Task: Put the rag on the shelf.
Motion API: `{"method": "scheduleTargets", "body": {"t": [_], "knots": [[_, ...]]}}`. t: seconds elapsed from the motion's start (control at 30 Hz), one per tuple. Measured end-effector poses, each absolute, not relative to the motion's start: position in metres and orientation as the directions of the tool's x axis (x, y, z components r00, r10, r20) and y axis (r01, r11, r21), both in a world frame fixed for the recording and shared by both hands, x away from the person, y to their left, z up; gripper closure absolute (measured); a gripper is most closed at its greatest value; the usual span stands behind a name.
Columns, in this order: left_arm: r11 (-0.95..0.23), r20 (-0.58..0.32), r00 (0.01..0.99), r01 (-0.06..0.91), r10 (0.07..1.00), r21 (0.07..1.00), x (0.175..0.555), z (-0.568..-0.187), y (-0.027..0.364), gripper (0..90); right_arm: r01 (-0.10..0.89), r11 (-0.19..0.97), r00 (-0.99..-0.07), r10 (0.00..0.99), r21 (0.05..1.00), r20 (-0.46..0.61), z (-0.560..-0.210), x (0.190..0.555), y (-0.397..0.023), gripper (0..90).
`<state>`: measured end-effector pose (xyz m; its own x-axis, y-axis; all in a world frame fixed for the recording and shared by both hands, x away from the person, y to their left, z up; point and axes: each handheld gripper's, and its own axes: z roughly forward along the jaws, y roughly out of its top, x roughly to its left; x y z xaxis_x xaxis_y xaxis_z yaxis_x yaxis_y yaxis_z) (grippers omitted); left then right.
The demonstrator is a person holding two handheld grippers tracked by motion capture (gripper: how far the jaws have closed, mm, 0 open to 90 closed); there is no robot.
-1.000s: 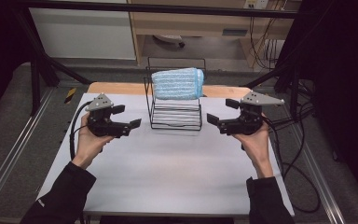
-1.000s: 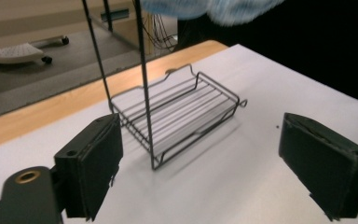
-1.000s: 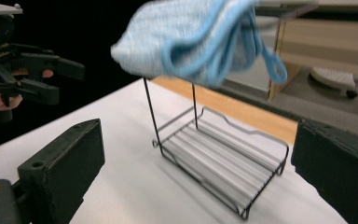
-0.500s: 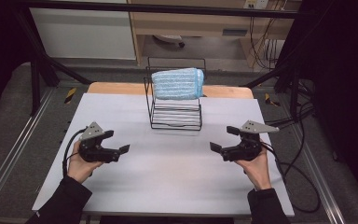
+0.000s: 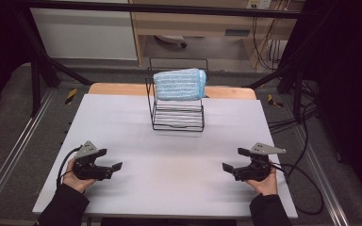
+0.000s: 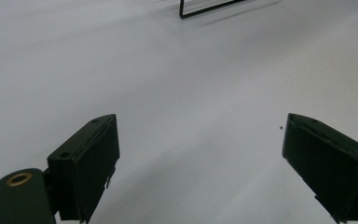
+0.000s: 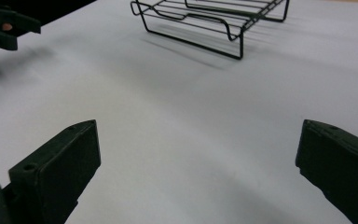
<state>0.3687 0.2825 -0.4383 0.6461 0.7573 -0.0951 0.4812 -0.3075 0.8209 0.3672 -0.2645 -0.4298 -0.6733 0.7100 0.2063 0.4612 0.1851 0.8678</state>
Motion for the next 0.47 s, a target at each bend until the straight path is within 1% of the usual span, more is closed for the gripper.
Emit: {"method": "scheduleTargets", "body": {"t": [0.1,0.2,0.3,0.47], "knots": [[-0.314,-0.083,0.64,0.481,0.764,0.819,0.367,-0.444,0.285,11.4,0.47,0.21,-0.666,0.722,0.857,0.188,-0.44,0.365,-0.272,0.6],[-0.33,-0.062,0.641,0.472,0.765,0.817,0.365,-0.448,0.287,11.6,0.485,0.21,-0.66,0.725,0.849,0.198,-0.444,0.364,-0.277,0.6],[-0.313,-0.088,0.641,0.485,0.763,0.817,0.365,-0.45,0.287,11.9,0.485,0.228,-0.658,0.731,0.844,0.181,-0.445,0.363,-0.278,0.6],[-0.322,-0.077,0.644,0.479,0.761,0.817,0.365,-0.449,0.286,12.0,0.492,0.24,-0.66,0.73,0.837,0.179,-0.448,0.364,-0.278,0.6]]}}
